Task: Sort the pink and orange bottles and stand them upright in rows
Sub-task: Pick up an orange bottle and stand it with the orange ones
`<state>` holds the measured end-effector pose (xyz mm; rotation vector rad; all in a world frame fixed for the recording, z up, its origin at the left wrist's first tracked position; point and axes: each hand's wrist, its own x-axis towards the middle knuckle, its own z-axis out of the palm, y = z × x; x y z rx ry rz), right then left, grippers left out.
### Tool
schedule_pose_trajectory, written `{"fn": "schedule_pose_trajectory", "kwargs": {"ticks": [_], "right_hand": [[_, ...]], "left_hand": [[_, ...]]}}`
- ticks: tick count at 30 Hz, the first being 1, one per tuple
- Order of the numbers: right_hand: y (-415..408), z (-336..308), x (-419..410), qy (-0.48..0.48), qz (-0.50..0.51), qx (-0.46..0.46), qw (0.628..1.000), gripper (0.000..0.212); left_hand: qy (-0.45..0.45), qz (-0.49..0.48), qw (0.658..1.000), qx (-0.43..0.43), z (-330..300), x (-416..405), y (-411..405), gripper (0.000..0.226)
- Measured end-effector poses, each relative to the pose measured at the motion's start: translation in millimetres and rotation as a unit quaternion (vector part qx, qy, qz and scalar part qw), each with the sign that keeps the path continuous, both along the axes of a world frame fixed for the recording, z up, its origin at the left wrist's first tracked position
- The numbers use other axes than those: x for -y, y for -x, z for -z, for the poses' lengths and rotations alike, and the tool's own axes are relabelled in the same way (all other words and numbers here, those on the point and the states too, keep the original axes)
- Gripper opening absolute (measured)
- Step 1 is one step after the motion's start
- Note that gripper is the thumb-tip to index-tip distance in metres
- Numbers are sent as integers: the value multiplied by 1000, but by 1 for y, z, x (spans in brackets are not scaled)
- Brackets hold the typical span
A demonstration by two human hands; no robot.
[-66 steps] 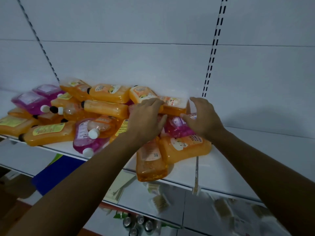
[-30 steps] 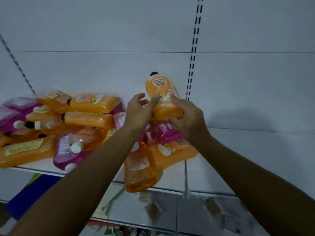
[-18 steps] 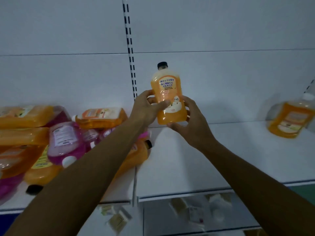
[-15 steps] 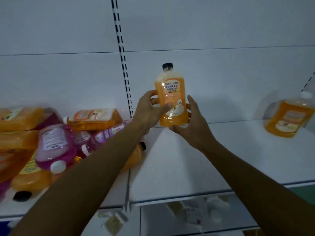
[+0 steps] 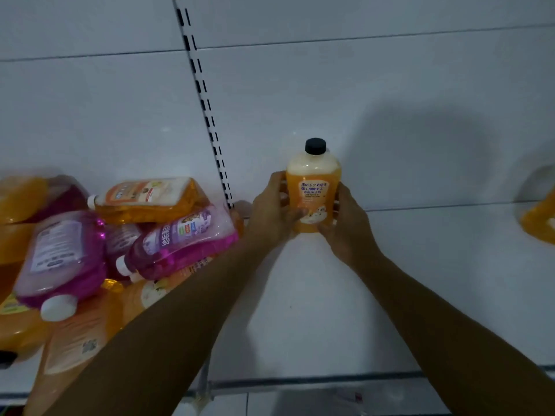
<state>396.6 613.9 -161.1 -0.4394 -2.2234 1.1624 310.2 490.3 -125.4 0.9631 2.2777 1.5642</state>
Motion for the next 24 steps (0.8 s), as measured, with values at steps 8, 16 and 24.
{"fn": "schedule_pose_trajectory", "kwargs": {"ticks": [8,16,24], "right_hand": [[4,5,-2,-36,-6,25,999,63],[-14,-2,22,-168,122,-39,977,61],[-8,-26,87,-125,22,-83,988,31]], "left_hand": [[70,-14,997,-40,1,3,-9,66],[181,30,981,-62,2,41,-35,63],[149,57,968,-194,-23,108,-53,21]]}}
